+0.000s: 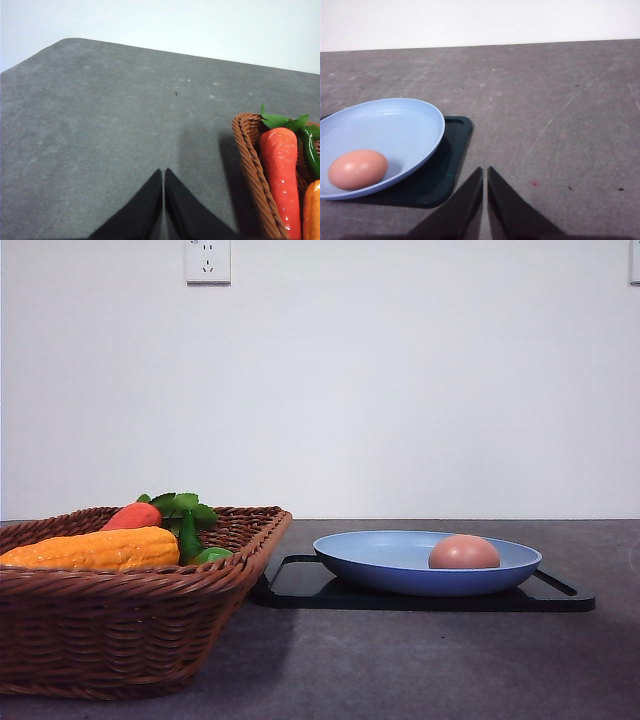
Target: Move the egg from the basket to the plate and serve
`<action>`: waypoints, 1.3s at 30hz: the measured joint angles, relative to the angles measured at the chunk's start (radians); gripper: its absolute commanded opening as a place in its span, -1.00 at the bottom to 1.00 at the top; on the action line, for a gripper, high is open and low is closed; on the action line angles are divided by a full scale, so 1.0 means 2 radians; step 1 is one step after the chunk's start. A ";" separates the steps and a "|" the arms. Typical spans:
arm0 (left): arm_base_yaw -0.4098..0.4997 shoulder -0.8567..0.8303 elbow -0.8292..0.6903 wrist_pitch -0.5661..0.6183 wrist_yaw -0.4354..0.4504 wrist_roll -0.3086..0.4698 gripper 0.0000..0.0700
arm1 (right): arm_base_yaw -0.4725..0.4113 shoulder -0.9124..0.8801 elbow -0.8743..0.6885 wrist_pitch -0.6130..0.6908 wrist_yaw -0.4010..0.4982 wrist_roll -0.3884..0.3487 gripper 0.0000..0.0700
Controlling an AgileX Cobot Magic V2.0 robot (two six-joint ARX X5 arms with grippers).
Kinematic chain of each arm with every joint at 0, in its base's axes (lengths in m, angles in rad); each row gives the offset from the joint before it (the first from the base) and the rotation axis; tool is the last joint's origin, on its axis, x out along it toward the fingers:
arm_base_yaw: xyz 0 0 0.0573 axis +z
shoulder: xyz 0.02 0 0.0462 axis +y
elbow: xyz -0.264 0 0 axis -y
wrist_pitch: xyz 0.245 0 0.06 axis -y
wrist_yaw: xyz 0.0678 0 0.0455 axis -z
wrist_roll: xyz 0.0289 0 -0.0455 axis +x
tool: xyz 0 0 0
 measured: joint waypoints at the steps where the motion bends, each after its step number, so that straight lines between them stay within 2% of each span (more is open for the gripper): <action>1: 0.000 0.000 0.000 0.000 0.000 0.000 -1.00 | 0.000 0.000 0.000 0.000 0.000 0.000 -1.00; 39: 0.000 0.000 0.000 0.000 0.000 0.000 -1.00 | 0.000 0.000 0.000 0.000 0.000 0.000 -1.00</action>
